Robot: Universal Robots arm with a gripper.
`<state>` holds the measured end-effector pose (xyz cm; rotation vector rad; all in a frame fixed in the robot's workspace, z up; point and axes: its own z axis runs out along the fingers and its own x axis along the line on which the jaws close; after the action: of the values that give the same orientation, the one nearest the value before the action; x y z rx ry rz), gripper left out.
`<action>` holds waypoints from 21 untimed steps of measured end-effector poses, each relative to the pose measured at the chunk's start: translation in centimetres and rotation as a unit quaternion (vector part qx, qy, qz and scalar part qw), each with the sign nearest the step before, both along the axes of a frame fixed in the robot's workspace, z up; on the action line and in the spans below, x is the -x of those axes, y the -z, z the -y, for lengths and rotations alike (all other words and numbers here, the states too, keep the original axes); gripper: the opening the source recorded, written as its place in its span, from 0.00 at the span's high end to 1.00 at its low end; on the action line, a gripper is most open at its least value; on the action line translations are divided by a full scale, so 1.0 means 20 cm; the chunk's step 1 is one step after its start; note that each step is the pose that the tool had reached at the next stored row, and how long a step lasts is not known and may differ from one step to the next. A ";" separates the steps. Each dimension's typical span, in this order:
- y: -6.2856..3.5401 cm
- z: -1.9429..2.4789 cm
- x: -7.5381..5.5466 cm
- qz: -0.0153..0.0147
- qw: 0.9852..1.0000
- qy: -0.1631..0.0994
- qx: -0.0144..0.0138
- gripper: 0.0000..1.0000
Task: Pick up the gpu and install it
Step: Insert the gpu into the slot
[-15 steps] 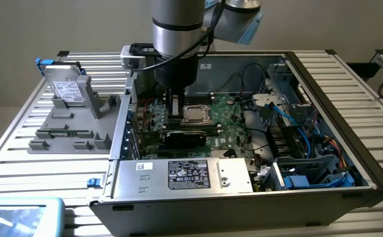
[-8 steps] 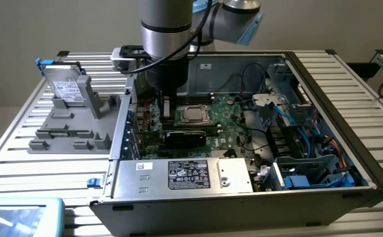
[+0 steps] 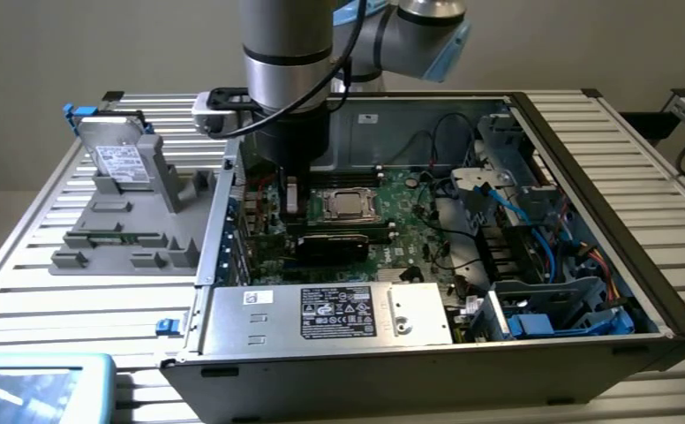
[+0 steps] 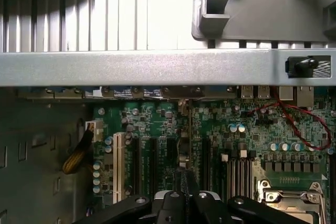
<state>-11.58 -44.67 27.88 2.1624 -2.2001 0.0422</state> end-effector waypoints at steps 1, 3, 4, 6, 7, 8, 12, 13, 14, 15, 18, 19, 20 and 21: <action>0.006 -0.002 0.00 0.000 1.000 0.000 0.000 0.88; 0.018 -0.010 0.00 0.000 1.000 0.001 0.001 0.88; 0.023 -0.015 0.00 0.000 1.000 0.001 0.001 0.88; 0.032 -0.023 0.00 0.000 1.000 0.002 0.002 0.88; 0.037 -0.027 0.00 0.000 1.000 0.002 0.002 0.88; 0.039 -0.028 0.00 0.000 1.000 0.002 0.002 0.88; 0.048 -0.029 0.01 0.000 1.000 0.003 0.003 0.88; 0.053 -0.029 0.01 0.000 1.000 0.003 0.003 0.88; 0.057 -0.029 0.01 0.000 1.000 0.003 0.003 0.88; 0.060 -0.029 0.01 0.000 1.000 0.003 0.003 0.88; 0.065 -0.031 0.01 0.000 1.000 0.004 0.003 0.88; 0.062 -0.032 0.01 0.000 1.000 0.005 0.003 0.88; 0.052 -0.032 0.01 0.000 1.000 0.007 0.002 0.88; 0.034 -0.032 0.01 -0.001 1.000 0.008 0.003 0.88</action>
<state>-11.72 -44.03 27.19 2.1420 -2.2131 0.0462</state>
